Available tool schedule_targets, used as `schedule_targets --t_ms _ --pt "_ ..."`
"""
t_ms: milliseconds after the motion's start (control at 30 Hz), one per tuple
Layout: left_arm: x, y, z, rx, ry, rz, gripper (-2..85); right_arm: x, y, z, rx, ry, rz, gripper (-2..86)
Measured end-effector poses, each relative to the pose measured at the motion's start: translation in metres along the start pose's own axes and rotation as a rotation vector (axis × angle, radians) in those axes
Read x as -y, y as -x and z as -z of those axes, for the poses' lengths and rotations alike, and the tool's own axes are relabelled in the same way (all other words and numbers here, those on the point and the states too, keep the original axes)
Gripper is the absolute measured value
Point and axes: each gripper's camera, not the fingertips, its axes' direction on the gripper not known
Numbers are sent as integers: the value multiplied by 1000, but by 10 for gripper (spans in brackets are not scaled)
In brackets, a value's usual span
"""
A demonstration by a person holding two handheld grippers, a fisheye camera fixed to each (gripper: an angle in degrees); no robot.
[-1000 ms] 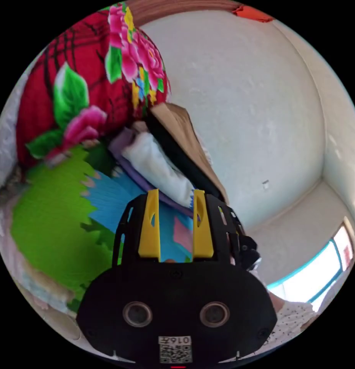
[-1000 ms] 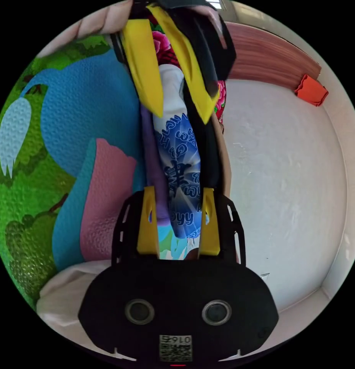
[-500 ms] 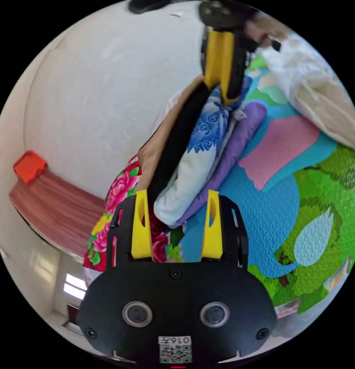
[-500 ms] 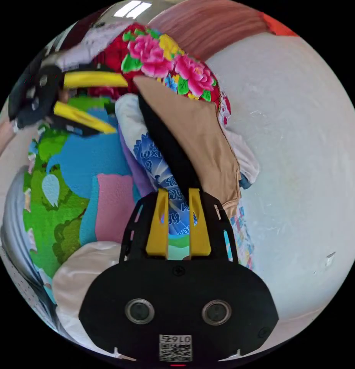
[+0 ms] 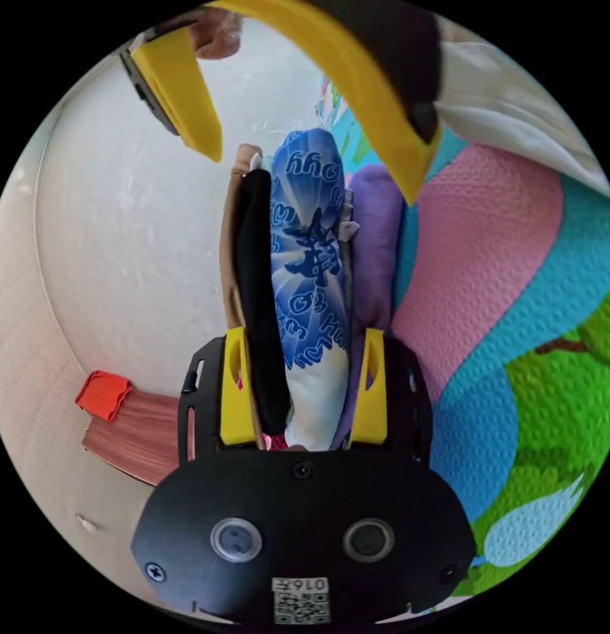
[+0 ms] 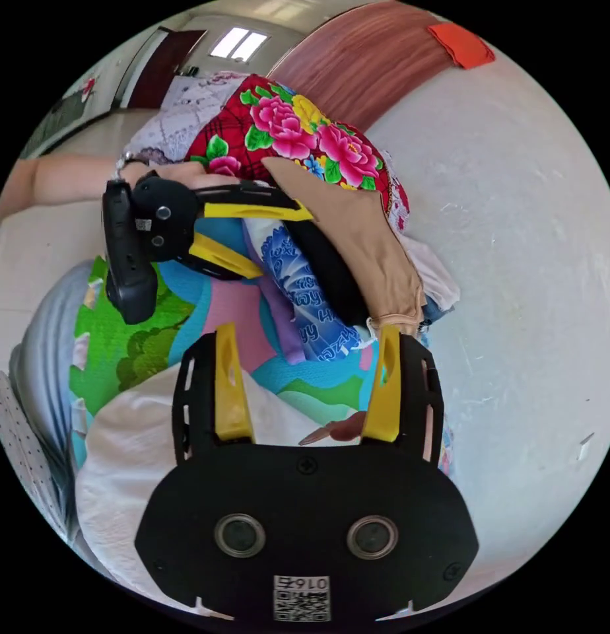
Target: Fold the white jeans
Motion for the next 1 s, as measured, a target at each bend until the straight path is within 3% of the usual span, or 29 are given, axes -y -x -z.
schedule_targets --t_ms 300,467,600,733,1000 --pt "13 55 -8 -84 -40 201 252 54 96 9 -461 16 289 305" --pt "17 62 2 -73 -82 207 251 83 115 -2 -387 45 326 313" --pt "13 66 20 -80 -122 211 236 93 130 -15 -505 -19 406 307" --pt "-2 63 50 -4 -224 138 210 108 111 -32 -444 28 321 319" --pt "-7 95 70 -45 -190 202 230 155 127 -67 -553 63 463 337"
